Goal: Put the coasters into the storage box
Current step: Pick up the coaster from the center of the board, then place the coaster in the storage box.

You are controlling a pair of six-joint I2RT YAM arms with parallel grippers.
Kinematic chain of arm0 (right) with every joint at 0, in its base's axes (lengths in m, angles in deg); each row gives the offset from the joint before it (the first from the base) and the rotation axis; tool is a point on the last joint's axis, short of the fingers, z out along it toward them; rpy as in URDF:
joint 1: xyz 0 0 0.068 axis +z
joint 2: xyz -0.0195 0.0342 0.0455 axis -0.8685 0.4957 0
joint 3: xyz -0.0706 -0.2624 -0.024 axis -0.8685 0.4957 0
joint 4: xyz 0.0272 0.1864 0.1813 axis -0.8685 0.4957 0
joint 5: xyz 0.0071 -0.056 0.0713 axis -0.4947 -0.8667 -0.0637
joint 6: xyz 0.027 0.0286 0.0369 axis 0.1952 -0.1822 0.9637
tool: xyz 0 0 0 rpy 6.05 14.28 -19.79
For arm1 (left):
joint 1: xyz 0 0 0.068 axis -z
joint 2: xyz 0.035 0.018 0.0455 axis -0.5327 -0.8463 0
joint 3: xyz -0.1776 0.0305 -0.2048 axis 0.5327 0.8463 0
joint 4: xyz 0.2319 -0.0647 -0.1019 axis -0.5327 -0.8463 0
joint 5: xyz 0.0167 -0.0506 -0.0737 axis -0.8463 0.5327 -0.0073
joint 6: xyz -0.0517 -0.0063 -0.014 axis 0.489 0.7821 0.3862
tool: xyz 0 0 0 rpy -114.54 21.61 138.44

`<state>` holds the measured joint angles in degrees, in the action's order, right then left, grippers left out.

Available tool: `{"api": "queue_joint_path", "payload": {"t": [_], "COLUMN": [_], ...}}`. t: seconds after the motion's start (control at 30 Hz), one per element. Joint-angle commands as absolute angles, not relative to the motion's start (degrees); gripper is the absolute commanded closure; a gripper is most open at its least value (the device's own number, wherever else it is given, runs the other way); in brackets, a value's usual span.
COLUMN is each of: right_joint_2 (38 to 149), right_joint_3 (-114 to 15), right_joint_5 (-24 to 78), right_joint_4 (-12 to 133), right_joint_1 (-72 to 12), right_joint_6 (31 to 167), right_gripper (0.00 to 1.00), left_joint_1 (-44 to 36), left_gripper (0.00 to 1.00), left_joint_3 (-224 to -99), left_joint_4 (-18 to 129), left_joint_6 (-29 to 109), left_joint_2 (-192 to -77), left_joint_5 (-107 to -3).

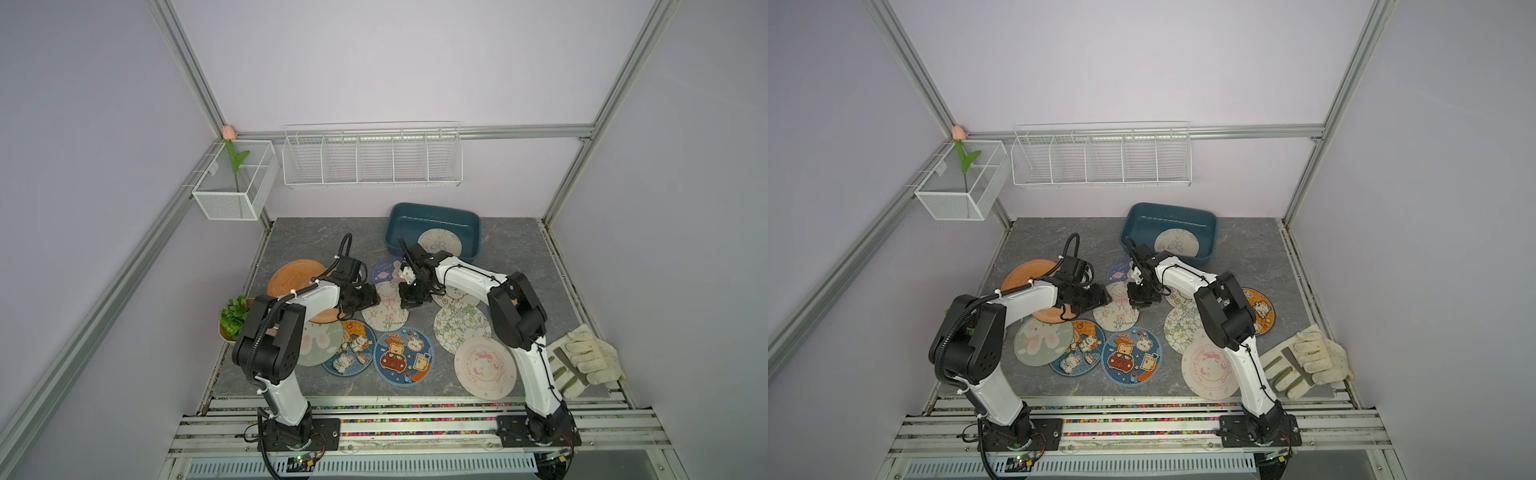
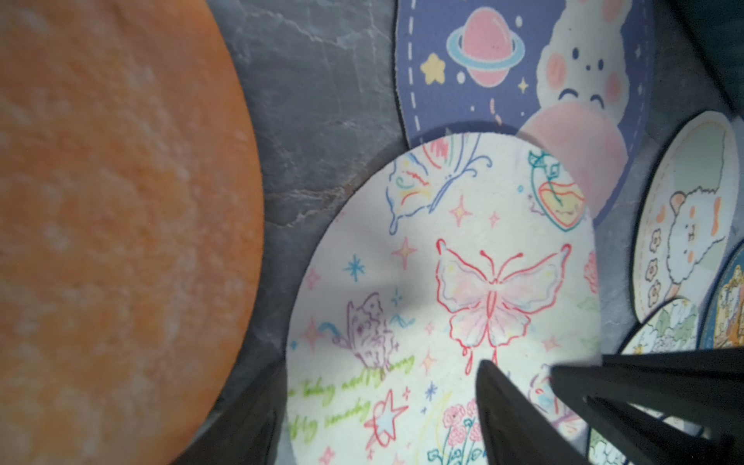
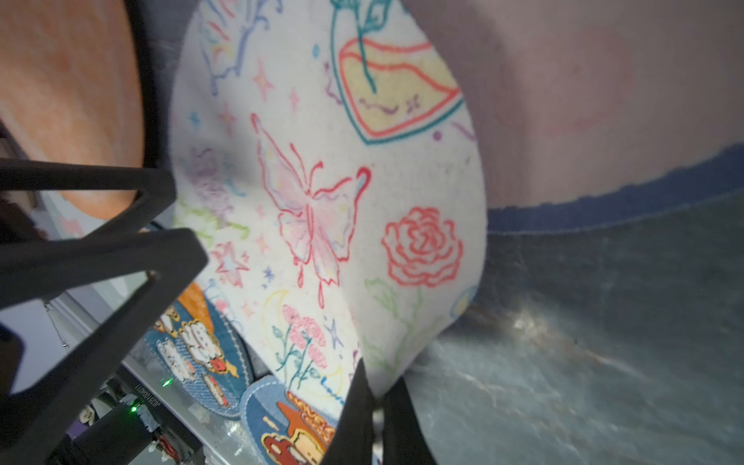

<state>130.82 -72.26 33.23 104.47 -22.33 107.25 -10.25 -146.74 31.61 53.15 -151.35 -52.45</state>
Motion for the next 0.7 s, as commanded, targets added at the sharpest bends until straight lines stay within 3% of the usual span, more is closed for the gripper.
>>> {"api": "queue_joint_path", "payload": {"t": [0.0, 0.33, 0.67], "right_joint_2": [123.51, 119.86, 128.92], "right_joint_3": [-72.09, -81.05, -98.84], "right_joint_5": [34.57, 35.60, 36.16], "right_joint_4": [105.78, 109.84, 112.97], "right_joint_1": [-23.17, -27.76, -33.39], "right_joint_6": [107.21, 105.76, 104.00], "right_gripper": [0.94, 0.93, 0.94], "left_joint_1": [-9.95, -11.62, -11.67], "left_gripper": [0.21, 0.13, 0.10], "left_joint_3": [-146.39, -146.88, -146.54], "left_joint_4": [30.62, 31.90, 31.85], "left_joint_6": [54.37, 55.41, 55.26], "left_joint_2": [-148.91, -147.08, -146.99], "left_joint_5": [-51.11, -48.62, -48.59]}}
